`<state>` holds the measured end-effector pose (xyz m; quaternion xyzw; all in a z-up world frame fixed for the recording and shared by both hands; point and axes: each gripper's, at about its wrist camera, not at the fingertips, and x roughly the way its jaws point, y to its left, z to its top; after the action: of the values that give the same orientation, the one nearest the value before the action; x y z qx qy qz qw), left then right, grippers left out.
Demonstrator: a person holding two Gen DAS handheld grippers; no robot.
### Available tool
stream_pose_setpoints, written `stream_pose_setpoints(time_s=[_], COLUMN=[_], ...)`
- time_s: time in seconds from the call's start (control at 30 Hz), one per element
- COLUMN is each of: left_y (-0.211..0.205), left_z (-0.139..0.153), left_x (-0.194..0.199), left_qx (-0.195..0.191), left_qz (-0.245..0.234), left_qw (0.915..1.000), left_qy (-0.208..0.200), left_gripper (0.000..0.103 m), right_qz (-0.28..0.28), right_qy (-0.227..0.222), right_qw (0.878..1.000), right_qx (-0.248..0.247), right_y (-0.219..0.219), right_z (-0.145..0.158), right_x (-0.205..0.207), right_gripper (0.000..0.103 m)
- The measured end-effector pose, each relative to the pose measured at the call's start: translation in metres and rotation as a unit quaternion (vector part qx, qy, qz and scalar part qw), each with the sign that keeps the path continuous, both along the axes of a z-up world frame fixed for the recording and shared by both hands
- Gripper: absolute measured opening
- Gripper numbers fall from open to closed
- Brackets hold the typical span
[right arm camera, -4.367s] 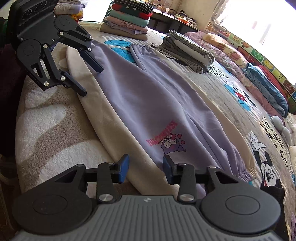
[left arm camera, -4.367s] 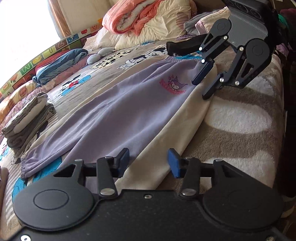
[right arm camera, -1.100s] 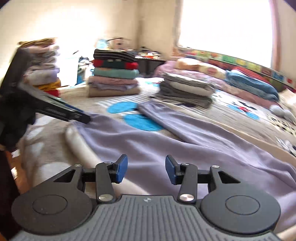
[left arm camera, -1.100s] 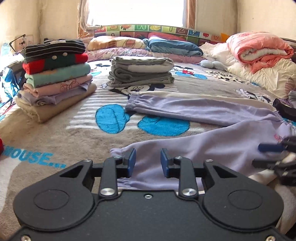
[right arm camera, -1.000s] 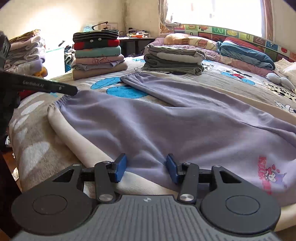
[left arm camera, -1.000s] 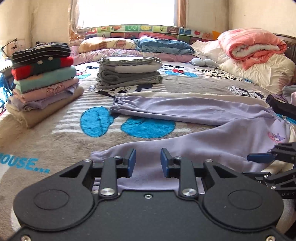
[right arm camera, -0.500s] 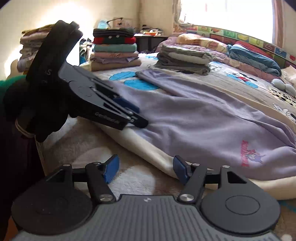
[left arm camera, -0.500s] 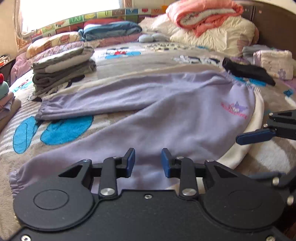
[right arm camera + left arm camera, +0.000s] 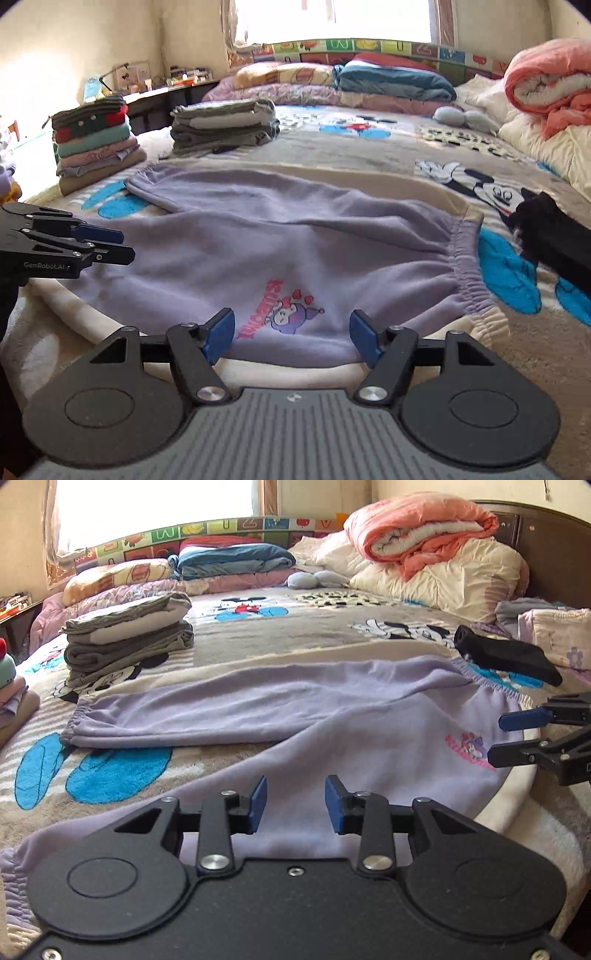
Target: Fold clothes
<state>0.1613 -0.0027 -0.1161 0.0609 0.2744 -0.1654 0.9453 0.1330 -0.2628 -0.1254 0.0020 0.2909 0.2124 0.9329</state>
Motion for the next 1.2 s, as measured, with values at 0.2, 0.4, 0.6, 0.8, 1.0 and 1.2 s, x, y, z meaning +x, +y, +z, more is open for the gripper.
stream_pose_setpoints(time_s=[0.2,0.4,0.6,0.8,1.0,1.2], left_y=[0.004,0.008,-0.037,-0.039,-0.042,-0.014], left_z=[-0.020,0.008,-0.023,-0.023,-0.023,-0.017], left_x=[0.036,0.034,0.058,0.030,0.021,0.010], left_qx=[0.007,-0.085,-0.003,0.052,0.075,0.032], left_qz=[0.028,0.000,-0.030,-0.059,-0.057,-0.090], left_qw=[0.9971,0.9961,0.9957,0.9946,0.9933,0.9876], left_qy=[0.070,0.026,0.088,0.067,0.067,0.125], left_gripper=[0.039,0.034,0.042,0.047,0.048,0.053], right_qz=[-0.023,-0.025,-0.026,-0.023,0.035,0.132], right_qy=[-0.014,0.010,0.007,0.007,-0.061,-0.053], right_qw=[0.999,0.998,0.997,0.996,0.993,0.988], right_qx=[-0.041,-0.059,-0.077,-0.081,-0.096,-0.064], right_y=[-0.004,-0.010,-0.004,-0.010,0.021,0.066], right_z=[-0.008,-0.016,-0.017,-0.017,0.006,0.001], right_x=[0.016,0.016,0.013,0.012,0.002,0.010], right_gripper=[0.070,0.069,0.070,0.070,0.062,0.057])
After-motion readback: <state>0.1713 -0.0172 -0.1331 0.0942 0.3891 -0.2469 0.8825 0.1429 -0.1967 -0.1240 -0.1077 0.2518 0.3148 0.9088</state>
